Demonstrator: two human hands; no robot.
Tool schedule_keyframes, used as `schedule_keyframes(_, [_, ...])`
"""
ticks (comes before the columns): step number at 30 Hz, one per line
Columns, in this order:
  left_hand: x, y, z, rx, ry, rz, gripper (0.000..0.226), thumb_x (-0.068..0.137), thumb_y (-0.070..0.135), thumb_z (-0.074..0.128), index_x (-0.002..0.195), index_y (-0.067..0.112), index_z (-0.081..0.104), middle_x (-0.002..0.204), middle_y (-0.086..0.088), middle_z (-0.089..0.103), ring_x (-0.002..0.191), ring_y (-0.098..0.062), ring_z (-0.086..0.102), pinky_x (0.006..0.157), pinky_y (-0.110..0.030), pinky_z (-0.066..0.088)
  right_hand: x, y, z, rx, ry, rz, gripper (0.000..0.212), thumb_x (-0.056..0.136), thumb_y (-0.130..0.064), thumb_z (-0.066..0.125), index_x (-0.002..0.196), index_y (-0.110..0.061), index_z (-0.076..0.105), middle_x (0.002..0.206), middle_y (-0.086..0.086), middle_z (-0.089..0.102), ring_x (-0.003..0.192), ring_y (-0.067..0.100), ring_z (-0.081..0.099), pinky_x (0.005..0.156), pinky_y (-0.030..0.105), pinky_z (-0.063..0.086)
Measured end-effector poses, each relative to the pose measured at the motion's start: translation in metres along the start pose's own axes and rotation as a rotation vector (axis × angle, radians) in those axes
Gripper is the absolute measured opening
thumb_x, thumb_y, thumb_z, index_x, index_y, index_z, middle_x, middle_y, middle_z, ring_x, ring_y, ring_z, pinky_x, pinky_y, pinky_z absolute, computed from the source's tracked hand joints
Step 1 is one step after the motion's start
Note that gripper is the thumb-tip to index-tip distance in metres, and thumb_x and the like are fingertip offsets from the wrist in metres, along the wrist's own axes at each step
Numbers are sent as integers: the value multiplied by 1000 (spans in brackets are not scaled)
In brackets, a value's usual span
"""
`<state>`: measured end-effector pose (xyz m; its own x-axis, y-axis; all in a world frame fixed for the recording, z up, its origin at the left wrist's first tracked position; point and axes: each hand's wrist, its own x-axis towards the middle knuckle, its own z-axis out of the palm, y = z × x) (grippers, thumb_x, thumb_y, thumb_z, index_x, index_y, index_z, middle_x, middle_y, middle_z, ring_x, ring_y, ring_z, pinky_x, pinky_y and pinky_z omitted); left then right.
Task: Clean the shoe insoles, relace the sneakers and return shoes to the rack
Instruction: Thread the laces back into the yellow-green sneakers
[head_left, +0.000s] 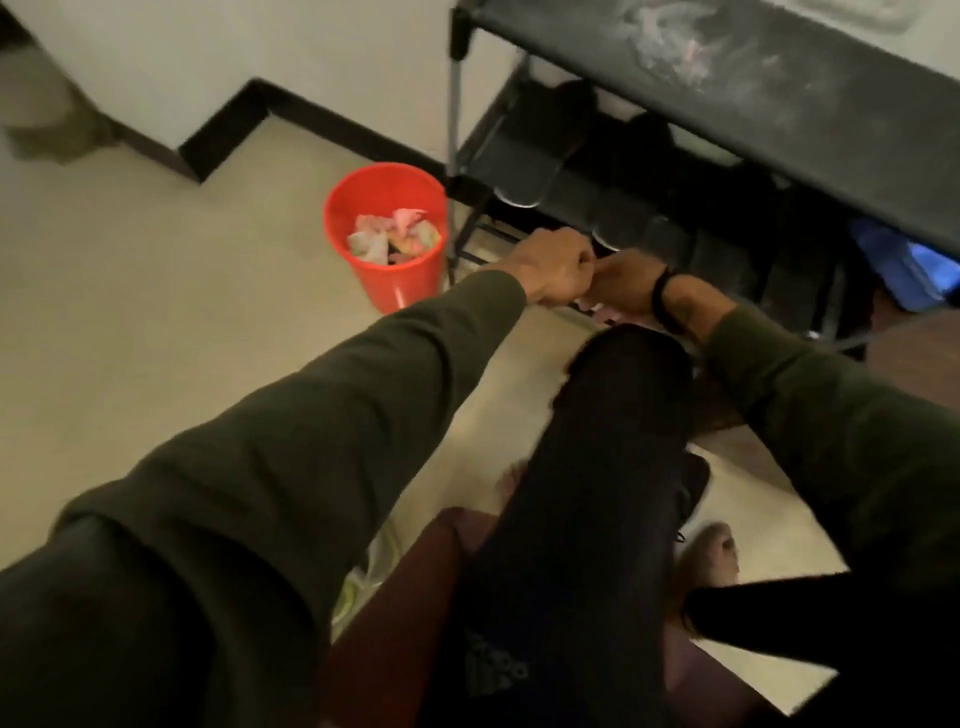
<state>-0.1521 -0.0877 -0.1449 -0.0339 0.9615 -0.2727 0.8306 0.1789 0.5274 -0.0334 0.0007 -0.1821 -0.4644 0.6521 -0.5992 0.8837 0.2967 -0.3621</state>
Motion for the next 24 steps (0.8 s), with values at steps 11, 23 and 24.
schedule_keyframes(11, [-221,-243,178,-223,-368,-887,47,97,45,58,126,7,61,125,-10,65,113,-31,62,89,-33,50,-2,-164,214,-469,-393,-348,35,97,-35,59,125,-16,64,136,9,58,120,31,56,101,41,48])
schedule_keyframes(23, [-256,-208,291,-515,-587,-931,52,99,40,59,143,13,53,138,-10,58,110,-27,67,91,-36,59,-7,-145,265,-592,-502,-292,31,97,-26,58,124,-12,64,124,10,65,109,30,62,94,41,53])
schedule_keyframes(24, [-255,-209,288,-490,-593,-945,51,97,39,63,140,11,56,134,-10,61,107,-27,68,89,-36,60,-8,-145,261,-586,-494,-285,31,97,-26,58,124,-12,63,125,11,64,110,30,62,95,41,53])
